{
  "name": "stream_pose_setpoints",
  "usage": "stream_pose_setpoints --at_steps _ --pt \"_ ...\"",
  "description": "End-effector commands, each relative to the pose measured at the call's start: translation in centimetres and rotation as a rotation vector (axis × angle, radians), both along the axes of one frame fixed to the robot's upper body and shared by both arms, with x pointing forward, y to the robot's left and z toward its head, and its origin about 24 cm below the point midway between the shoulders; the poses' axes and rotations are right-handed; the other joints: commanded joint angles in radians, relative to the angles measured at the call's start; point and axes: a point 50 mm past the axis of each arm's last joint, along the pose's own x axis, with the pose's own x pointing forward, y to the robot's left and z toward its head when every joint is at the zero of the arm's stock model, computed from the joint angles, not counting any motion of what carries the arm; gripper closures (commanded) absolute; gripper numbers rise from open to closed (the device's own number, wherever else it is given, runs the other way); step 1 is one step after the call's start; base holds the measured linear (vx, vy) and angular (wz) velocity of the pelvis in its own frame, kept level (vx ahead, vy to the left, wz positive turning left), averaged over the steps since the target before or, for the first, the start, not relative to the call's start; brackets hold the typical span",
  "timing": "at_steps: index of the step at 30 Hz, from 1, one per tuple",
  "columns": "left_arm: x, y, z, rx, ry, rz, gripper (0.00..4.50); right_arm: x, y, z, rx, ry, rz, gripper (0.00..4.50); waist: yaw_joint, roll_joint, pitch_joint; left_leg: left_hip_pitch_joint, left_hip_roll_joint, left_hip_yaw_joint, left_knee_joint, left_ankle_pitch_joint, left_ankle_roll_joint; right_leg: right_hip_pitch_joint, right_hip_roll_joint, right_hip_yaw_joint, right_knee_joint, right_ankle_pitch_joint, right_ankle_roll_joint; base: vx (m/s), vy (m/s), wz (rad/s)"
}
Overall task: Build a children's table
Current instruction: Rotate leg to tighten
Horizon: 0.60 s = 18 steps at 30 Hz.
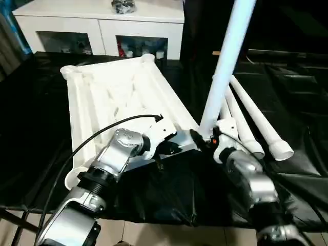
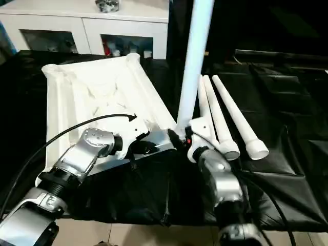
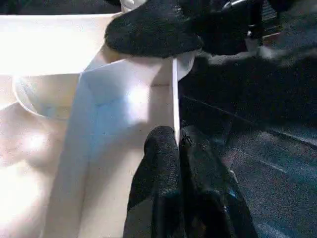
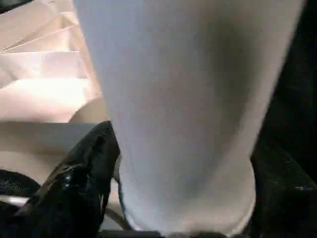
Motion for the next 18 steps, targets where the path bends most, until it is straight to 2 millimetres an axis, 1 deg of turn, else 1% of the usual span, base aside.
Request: stream_pose_setpoints --at_steps 1,2,4,5,6,7,8,9,10,11,13,14,15,16,17,18 --pt "-1.0 -1.2 -0.1 -0.045 0.016 -0.118 4.5 -0.7 2.2 0.8 0.031 -0.021 0.249 0.65 0.006 -0.002 -0.057 0.003 0.059 -0.022 -0.072 -0.229 0.047 0.044 -0.073 0.063 -0.083 -0.163 -0.223 0.0 0.0 0.0" --pt "-1.0 -1.0 0.0 -0.051 0.019 -0.125 4.5 -0.9 1.9 0.9 0.025 -0.025 0.284 0.65 0.01 0.0 -0.061 0.003 0.06 -0.022 -0.069 -0.197 0.063 0.047 -0.072 0.061 -0.075 -0.108 -0.235 0.0 0.0 0.0" --pt "-1.2 -0.8 0.2 -0.061 0.011 -0.152 4.5 -1.2 1.4 1.0 0.017 -0.026 0.337 0.65 0.011 0.0 -0.061 0.002 0.061 -0.021 -0.066 -0.169 0.079 0.048 -0.071 0.061 -0.07 -0.057 -0.248 0.0 0.0 0.0" --pt "-1.3 -0.6 0.3 -0.07 0.021 -0.17 4.5 -1.5 1.1 1.1 0.015 -0.025 0.374 0.65 0.013 0.0 -0.062 0.003 0.062 -0.019 -0.064 -0.149 0.097 0.048 -0.072 0.061 -0.066 -0.021 -0.262 0.0 0.0 0.0" --pt "-1.4 -0.4 0.4 -0.076 0.026 -0.192 4.5 -1.7 0.7 1.3 0.009 -0.022 0.409 0.65 0.015 0.0 -0.061 0.004 0.063 -0.019 -0.064 -0.146 0.101 0.048 -0.072 0.06 -0.066 -0.019 -0.264 0.0 0.0 0.0" --pt "-1.6 0.0 0.5 -0.071 0.032 -0.228 4.5 -2.1 0.0 1.5 0.01 -0.012 0.476 0.65 0.016 -0.003 -0.06 0.004 0.062 -0.018 -0.063 -0.155 0.106 0.048 -0.072 0.06 -0.069 -0.036 -0.267 0.0 0.0 0.0" --pt "-1.6 0.0 0.5 -0.071 0.033 -0.231 4.5 -2.2 0.0 1.6 0.01 -0.011 0.481 0.65 0.02 -0.001 -0.059 0.005 0.063 -0.019 -0.065 -0.167 0.106 0.049 -0.072 0.06 -0.069 -0.065 -0.264 0.0 0.0 0.0" --pt "-1.6 0.3 0.5 -0.062 0.034 -0.247 4.5 -2.4 -0.4 1.7 0.005 -0.003 0.517 0.65 0.022 0.0 -0.057 0.007 0.064 -0.018 -0.066 -0.178 0.103 0.047 -0.072 0.06 -0.073 -0.083 -0.261 0.0 0.0 0.0" --pt "-1.7 0.7 0.5 -0.054 0.041 -0.272 4.5 -2.9 -0.9 1.9 0.007 0.02 0.576 0.65 0.025 -0.001 -0.056 0.009 0.066 -0.018 -0.067 -0.196 0.093 0.044 -0.072 0.061 -0.076 -0.123 -0.254 0.0 0.0 0.0" --pt "-1.7 0.8 0.5 -0.053 0.042 -0.274 4.5 -2.9 -0.9 2.0 0.008 0.023 0.582 0.65 0.026 -0.001 -0.055 0.011 0.066 -0.018 -0.068 -0.205 0.088 0.043 -0.072 0.062 -0.077 -0.136 -0.252 0.0 0.0 0.0" --pt "-2.1 1.5 0.4 -0.039 0.076 -0.336 4.5 -3.8 -1.6 1.9 -0.02 0.06 0.681 0.65 0.03 -0.006 -0.055 0.01 0.066 -0.018 -0.069 -0.21 0.079 0.044 -0.072 0.062 -0.078 -0.158 -0.244 0.0 0.0 0.0" --pt "-2.2 1.5 0.4 -0.037 0.079 -0.345 4.5 -3.9 -1.6 1.9 -0.022 0.065 0.691 0.78 0.032 -0.006 -0.055 0.01 0.067 -0.018 -0.069 -0.21 0.077 0.043 -0.073 0.062 -0.077 -0.164 -0.242 0.0 0.0 0.0" --pt "-2.3 1.7 0.4 -0.032 0.088 -0.362 4.5 -4.1 -1.8 1.8 -0.038 0.077 0.717 0.89 0.031 -0.007 -0.052 0.007 0.066 -0.018 -0.07 -0.211 0.077 0.042 -0.073 0.062 -0.078 -0.169 -0.24 0.0 0.0 0.0" --pt "-2.3 1.9 0.4 -0.03 0.092 -0.368 4.5 -4.2 -1.9 1.8 -0.05 0.081 0.729 0.98 0.033 -0.006 -0.054 0.008 0.067 -0.019 -0.069 -0.209 0.074 0.043 -0.074 0.061 -0.078 -0.173 -0.238 0.0 0.0 0.0" --pt "-2.3 2.0 0.4 -0.028 0.097 -0.375 4.5 -4.3 -2.0 1.8 -0.061 0.085 0.739 1.02 0.032 -0.006 -0.051 0.008 0.067 -0.019 -0.07 -0.211 0.071 0.04 -0.074 0.062 -0.078 -0.178 -0.238 0.0 0.0 0.0" --pt "-2.3 2.1 0.4 -0.028 0.105 -0.382 4.5 -4.3 -2.0 1.7 -0.07 0.089 0.746 1.02 0.032 -0.006 -0.051 0.009 0.067 -0.018 -0.07 -0.214 0.069 0.039 -0.074 0.062 -0.079 -0.182 -0.238 0.0 0.0 0.0"
